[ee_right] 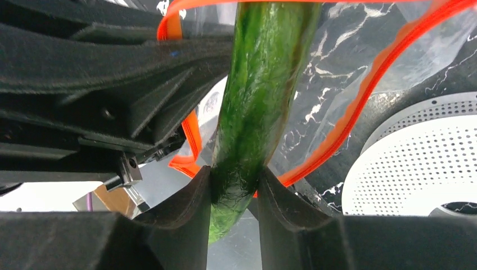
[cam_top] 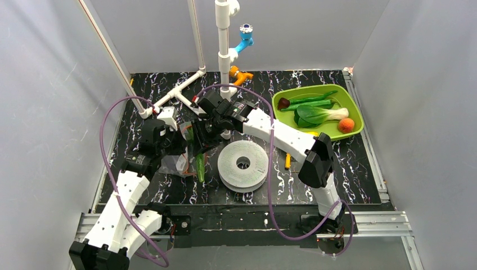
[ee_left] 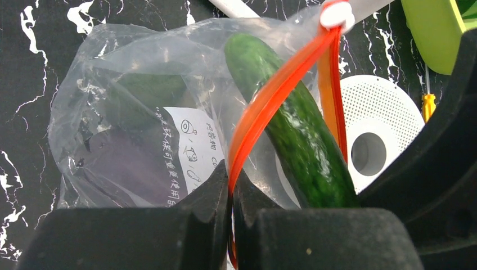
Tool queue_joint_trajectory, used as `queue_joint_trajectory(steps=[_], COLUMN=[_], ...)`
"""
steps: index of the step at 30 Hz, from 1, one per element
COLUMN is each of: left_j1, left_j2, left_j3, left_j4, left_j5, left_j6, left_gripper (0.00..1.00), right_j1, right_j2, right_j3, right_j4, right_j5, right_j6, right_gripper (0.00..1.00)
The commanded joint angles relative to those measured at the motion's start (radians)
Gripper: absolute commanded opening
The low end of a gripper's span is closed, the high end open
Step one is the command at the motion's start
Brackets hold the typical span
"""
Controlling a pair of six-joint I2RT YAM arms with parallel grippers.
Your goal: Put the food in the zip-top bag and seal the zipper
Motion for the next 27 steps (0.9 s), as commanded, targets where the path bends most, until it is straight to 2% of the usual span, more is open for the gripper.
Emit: queue_joint_trajectory(steps=[1, 6, 9, 13, 18, 22, 27], left_j1=[-0.004, -0.004, -0.004, -0.004, -0.005, -0.005, -0.004], left_j2=[-0.044, -0.047, -0.05, -0.056, -0.059, -0.055, -0.088], left_j3=[-0.02, -0.019, -0.019, -0.021, -0.021, -0.016, -0.018], left_j4=[0.007, 0.006, 0.007, 0.005, 0.004, 0.001, -0.007], left_j5=[0.015, 0.02, 0.023, 0.014, 0.016, 0.004, -0.079], left_j6=[0.009, 0.009, 0.009, 0.009, 0.008, 0.009, 0.004], left_gripper=[0.0, 0.0, 0.0, 0.0, 0.0, 0.0, 0.0], right_j1=[-0.019, -0.029, -0.032, -0.032, -0.031, -0.022, -0.02], right_j2=[0.012, 0.019, 0.03, 0.026, -0.021, -0.105, -0.211], right_j3=[0.034, 0.033, 0.042, 0.062, -0.006, -0.149, -0.288], right_j4=[0.071, 0.097, 0.101, 0.07, 0.075, 0.146, 0.233], right_j5=[0.054, 0.076, 0.083, 0.116, 0.102, 0.08, 0.082], right_j6=[0.043, 0.034, 0.012, -0.026, -0.06, -0.11, -0.173], right_gripper=[0.38, 0.48, 0.58, 0.62, 0.62, 0.57, 0.56])
